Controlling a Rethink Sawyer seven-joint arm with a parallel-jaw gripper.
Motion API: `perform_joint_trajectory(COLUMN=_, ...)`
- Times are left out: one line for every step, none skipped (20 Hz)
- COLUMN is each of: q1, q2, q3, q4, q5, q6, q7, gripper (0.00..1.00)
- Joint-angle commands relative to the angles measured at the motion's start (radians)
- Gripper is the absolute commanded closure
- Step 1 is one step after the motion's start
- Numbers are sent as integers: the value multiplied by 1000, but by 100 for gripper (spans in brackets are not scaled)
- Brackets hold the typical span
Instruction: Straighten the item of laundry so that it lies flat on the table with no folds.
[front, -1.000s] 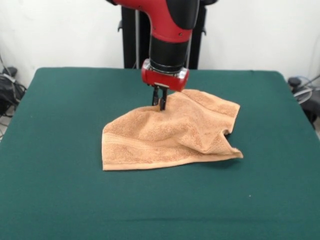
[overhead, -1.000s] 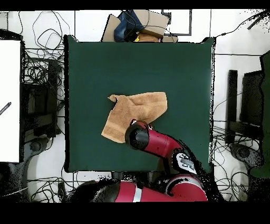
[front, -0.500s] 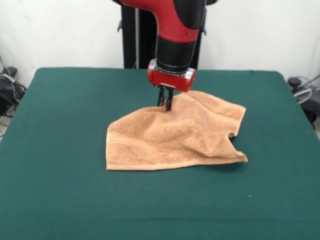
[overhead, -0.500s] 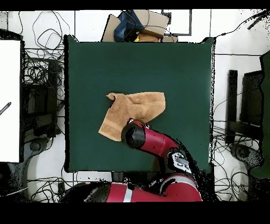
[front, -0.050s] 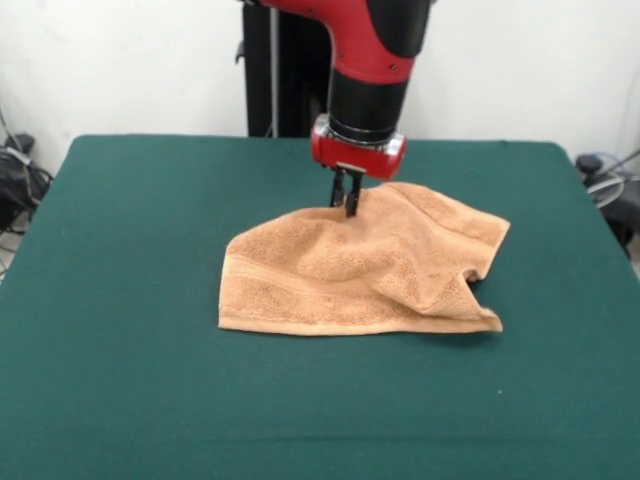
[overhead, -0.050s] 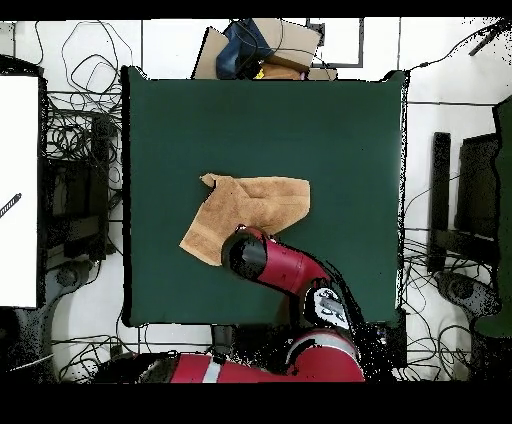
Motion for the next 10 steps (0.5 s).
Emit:
perform_joint_trajectory(q1=20, q2=-46, q3=-8, q4=-84, q5=67, q6=144, q7=198, gripper=100)
perform_joint_trajectory(q1=19, q2=-49, q3=-8, q4=-87, q5=66, q6=154, q7=194, gripper=100)
perform_joint_trajectory(q1=18, q2=-51, q3=-10, q4=-89, q5=65, q6=158, q7=192, gripper=100)
perform_joint_trajectory(q1=17, q2=-54, q3=-12, q4=-93, q5=62, q6=167, q7=188, gripper=100)
perform_joint_trajectory(q1=16, q2=-55, q3=-14, q4=-96, q5=61, q6=175, q7=187, gripper=100)
perform_joint_trajectory(q1=19, q2=-61, q3=-18, q4=-98, q5=58, q6=185, q7=186, gripper=100)
perform_joint_trajectory(q1=17, q2=-64, q3=-20, q4=-101, q5=54, q6=191, q7=182, gripper=100)
perform_joint_trajectory(q1=21, q2=-71, q3=-23, q4=-100, q5=53, q6=202, q7=184, gripper=100)
perform_joint_trajectory(q1=19, q2=-75, q3=-24, q4=-100, q5=53, q6=212, q7=184, gripper=100)
perform_joint_trajectory(q1=18, q2=-81, q3=-23, q4=-96, q5=54, q6=221, q7=187, gripper=100)
